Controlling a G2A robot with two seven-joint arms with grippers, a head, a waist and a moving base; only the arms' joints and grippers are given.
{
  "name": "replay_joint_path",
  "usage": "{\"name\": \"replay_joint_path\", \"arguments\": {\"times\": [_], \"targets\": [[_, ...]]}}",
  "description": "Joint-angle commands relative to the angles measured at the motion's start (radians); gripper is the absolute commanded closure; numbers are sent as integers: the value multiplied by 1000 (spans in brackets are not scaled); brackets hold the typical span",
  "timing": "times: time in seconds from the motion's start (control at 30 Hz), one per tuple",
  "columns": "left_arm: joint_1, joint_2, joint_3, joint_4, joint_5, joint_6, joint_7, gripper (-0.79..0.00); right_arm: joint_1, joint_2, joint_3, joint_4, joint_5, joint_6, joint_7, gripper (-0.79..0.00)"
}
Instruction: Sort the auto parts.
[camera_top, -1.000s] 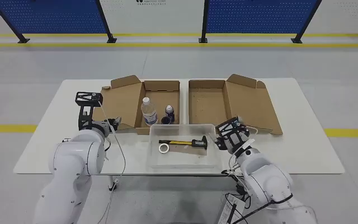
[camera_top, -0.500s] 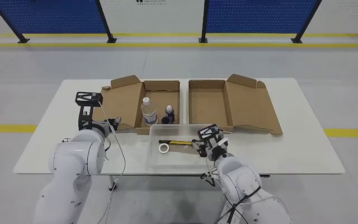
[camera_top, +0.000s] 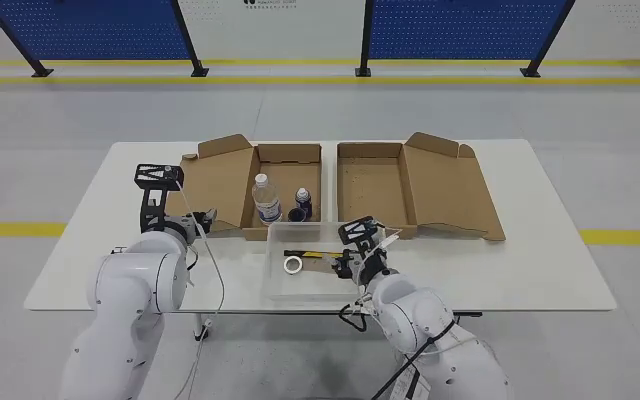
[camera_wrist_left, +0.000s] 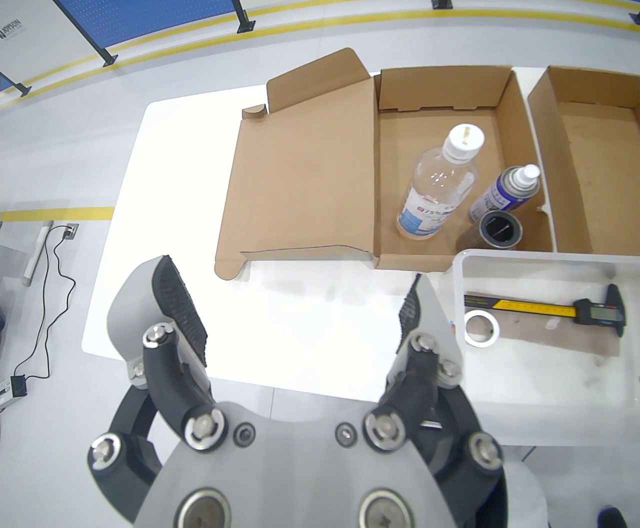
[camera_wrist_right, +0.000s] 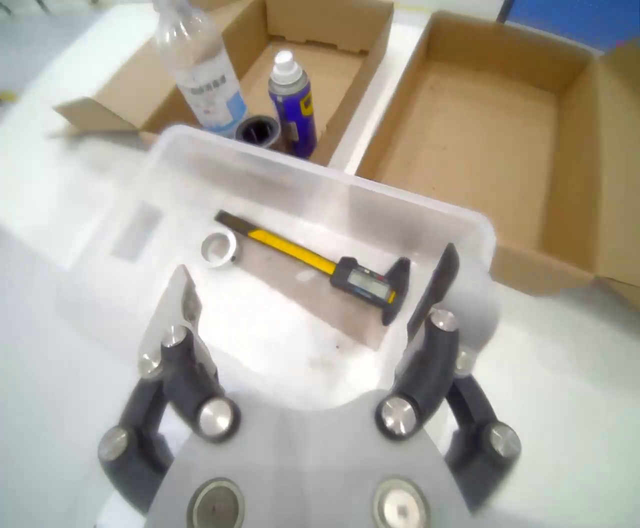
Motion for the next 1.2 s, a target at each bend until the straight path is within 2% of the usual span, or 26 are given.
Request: {"name": "replay_joint_path", "arguments": {"times": [0.0, 0.13, 0.47, 0.87, 1.17], "targets": [[0, 0, 0, 0, 0, 0, 0, -785, 13, -7, -4, 6, 54, 19, 22, -785], [0, 0, 0, 0, 0, 0, 0, -785, 43, -16, -17, 30, 68, 40, 54, -785], [0, 0, 0, 0, 0, 0, 0, -785, 118, -48, -52, 105, 98, 202, 145, -785], [0, 0, 0, 0, 0, 0, 0, -785, 204, -82, -123, 193, 54, 264, 203, -785], [0, 0, 0, 0, 0, 0, 0, -785, 272, -116, -171, 260, 79, 266, 203, -785]]}}
